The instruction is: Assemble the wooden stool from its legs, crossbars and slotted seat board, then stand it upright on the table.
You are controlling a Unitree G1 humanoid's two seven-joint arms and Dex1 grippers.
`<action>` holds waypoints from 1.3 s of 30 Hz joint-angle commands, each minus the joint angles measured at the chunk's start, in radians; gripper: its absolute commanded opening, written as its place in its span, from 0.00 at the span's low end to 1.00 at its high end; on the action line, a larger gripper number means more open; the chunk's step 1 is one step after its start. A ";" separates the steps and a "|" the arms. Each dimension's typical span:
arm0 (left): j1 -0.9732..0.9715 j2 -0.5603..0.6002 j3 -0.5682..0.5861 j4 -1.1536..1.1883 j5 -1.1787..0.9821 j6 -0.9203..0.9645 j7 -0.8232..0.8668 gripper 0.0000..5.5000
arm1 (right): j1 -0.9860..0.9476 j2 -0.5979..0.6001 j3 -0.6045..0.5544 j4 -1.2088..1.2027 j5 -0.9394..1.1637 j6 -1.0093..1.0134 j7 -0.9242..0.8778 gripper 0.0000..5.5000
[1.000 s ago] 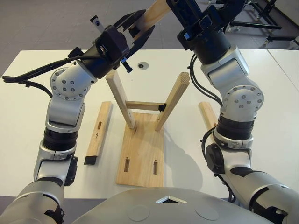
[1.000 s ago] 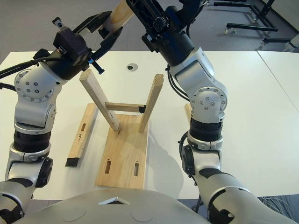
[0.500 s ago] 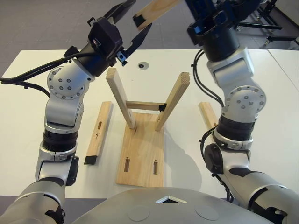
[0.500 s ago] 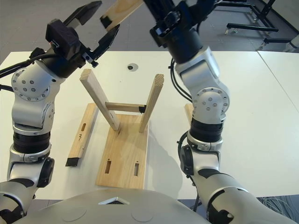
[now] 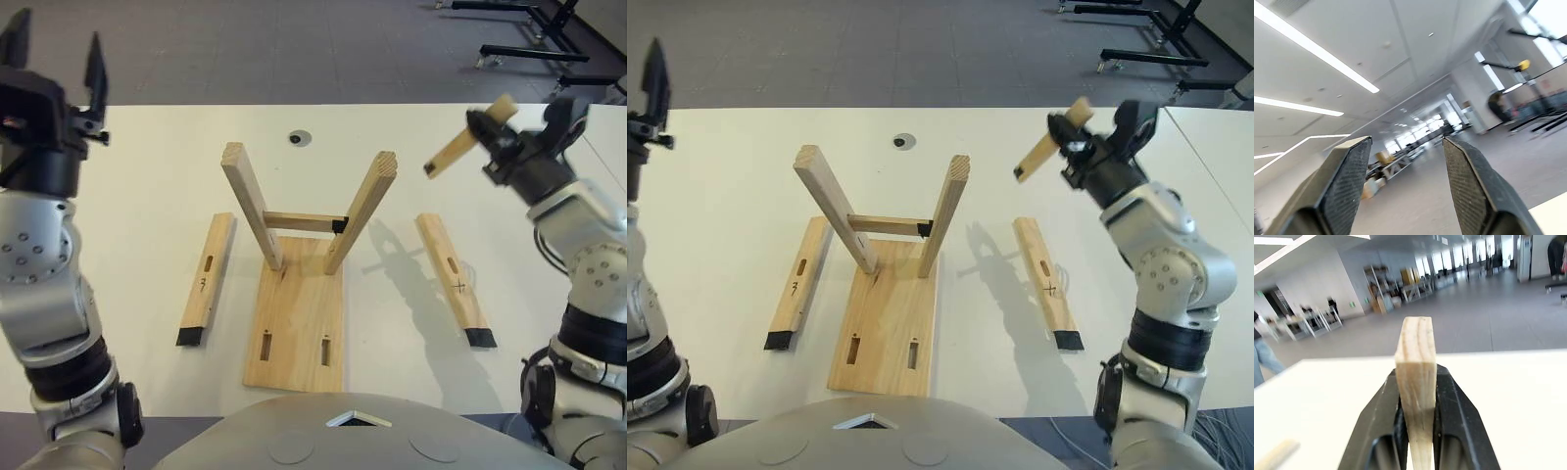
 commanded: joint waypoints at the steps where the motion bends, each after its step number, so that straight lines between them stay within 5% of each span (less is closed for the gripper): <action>1: 0.047 -0.016 0.042 -0.059 0.002 0.033 0.023 0.48 | 0.160 -0.050 -0.006 -0.104 -0.055 0.021 0.023 0.07; 18: 0.136 -0.175 0.123 -0.098 -0.422 0.131 0.055 0.48 | 0.352 -0.083 -0.073 -0.153 -0.153 -0.004 0.142 0.07; 39: 0.150 -0.107 0.099 -0.021 -0.509 0.162 0.081 0.48 | 0.425 0.048 0.013 -0.058 -0.278 -0.125 0.132 0.07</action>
